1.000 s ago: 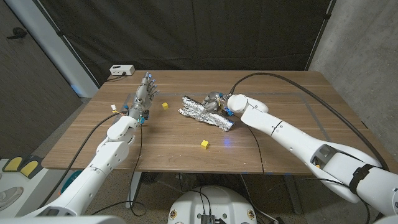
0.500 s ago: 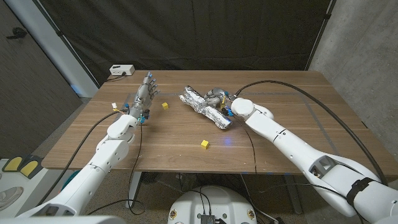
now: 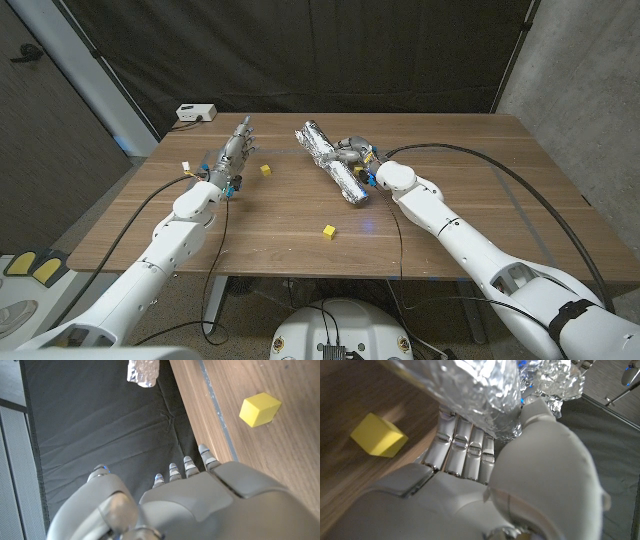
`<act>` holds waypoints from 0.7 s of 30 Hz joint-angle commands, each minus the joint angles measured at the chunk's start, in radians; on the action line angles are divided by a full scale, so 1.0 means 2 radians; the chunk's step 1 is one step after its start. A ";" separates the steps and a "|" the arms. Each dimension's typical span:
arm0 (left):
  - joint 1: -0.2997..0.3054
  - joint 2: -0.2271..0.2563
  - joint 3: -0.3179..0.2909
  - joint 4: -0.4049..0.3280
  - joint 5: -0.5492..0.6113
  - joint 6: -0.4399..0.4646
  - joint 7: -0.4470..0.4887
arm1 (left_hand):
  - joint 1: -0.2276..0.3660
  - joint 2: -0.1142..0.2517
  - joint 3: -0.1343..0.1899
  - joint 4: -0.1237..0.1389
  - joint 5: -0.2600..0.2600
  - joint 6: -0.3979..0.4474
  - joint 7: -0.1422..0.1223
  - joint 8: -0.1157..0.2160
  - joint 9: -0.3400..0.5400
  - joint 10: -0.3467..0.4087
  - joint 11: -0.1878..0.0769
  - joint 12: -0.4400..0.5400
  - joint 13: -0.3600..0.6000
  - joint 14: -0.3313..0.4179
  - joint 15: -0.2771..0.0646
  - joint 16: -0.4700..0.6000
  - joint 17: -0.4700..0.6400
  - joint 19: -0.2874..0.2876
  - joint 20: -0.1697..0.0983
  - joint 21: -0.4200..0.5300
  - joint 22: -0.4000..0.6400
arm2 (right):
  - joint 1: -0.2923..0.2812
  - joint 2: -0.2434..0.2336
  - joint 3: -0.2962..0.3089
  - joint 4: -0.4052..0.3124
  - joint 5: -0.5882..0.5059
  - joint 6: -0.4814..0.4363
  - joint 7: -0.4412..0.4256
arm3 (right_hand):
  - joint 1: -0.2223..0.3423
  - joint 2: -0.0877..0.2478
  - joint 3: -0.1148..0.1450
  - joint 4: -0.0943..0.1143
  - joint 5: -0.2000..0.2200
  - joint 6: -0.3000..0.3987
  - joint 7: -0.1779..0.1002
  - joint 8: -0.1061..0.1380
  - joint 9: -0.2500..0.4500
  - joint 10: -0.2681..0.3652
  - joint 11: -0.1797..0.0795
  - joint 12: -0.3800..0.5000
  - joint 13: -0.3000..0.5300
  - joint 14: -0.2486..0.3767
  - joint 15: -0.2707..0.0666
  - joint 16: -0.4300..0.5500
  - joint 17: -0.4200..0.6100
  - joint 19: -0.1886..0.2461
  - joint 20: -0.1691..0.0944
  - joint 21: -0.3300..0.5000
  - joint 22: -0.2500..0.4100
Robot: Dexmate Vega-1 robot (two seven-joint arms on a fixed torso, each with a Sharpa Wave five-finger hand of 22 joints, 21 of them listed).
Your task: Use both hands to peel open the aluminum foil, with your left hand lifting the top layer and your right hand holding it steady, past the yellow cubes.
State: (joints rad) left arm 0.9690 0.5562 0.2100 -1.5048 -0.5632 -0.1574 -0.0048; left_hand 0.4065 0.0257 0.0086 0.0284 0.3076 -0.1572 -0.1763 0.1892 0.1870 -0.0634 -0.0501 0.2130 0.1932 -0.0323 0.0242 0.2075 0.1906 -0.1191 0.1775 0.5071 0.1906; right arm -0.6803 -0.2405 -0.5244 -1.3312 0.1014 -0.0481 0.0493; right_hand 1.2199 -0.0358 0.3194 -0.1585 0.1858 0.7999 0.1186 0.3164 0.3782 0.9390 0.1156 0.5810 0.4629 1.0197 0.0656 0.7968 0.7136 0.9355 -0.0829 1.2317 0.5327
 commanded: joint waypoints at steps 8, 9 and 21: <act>-0.012 0.028 0.017 -0.041 0.051 0.033 0.020 | 0.035 -0.041 -0.018 -0.027 -0.008 0.021 0.027 0.015 0.005 0.035 0.000 0.012 0.006 0.063 -0.019 0.020 0.005 0.048 -0.002 0.011 0.002 | -0.010 0.027 0.023 0.018 0.020 0.029 0.004 | 0.106 0.095 -0.004 0.001 0.004 0.041 -0.038 -0.002 0.011 0.076 -0.074 0.002 0.054 0.125 -0.146 0.005 0.002 0.027 -0.070 0.006 -0.006; -0.013 0.028 0.017 -0.042 0.053 0.032 0.020 | 0.037 -0.043 -0.019 -0.029 -0.008 0.021 0.028 0.015 0.005 0.038 0.001 0.013 0.006 0.068 -0.020 0.022 0.005 0.052 -0.007 0.012 0.002 | -0.009 0.027 0.022 0.018 0.017 0.028 0.002 | 0.106 0.095 -0.004 0.001 0.005 0.041 -0.038 -0.003 0.011 0.076 -0.074 0.002 0.054 0.124 -0.146 0.005 0.001 0.027 -0.070 0.006 -0.007; -0.029 0.030 0.030 -0.051 0.072 0.040 0.007 | 0.074 -0.058 -0.026 -0.049 -0.002 0.004 0.050 0.010 0.007 0.046 0.001 0.012 0.008 0.080 -0.021 0.019 0.008 0.093 -0.026 0.025 0.005 | -0.001 0.027 0.010 0.021 0.013 0.032 0.018 | 0.110 0.097 -0.006 0.002 0.006 0.041 -0.038 -0.006 0.012 0.075 -0.075 0.000 0.054 0.124 -0.146 0.004 -0.004 0.035 -0.071 0.007 -0.017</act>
State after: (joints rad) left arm 0.9378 0.6088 0.2476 -1.5887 -0.4773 -0.1010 0.0271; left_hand 0.5285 -0.0959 -0.0428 -0.0564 0.2979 -0.1306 -0.0806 0.2118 0.1981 0.0307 -0.0480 0.2370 0.2066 0.1285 -0.0250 0.2511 0.2027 0.0457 0.1265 0.5469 0.1948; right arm -0.6981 -0.1945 -0.4853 -1.3017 0.1305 0.0047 0.0567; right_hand 1.2368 -0.0528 0.3112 -0.1558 0.1925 0.7998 0.1184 0.3074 0.3972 0.9389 0.1154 0.5786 0.4909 1.0198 0.0656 0.8036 0.7072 0.9401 -0.0790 1.2401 0.5010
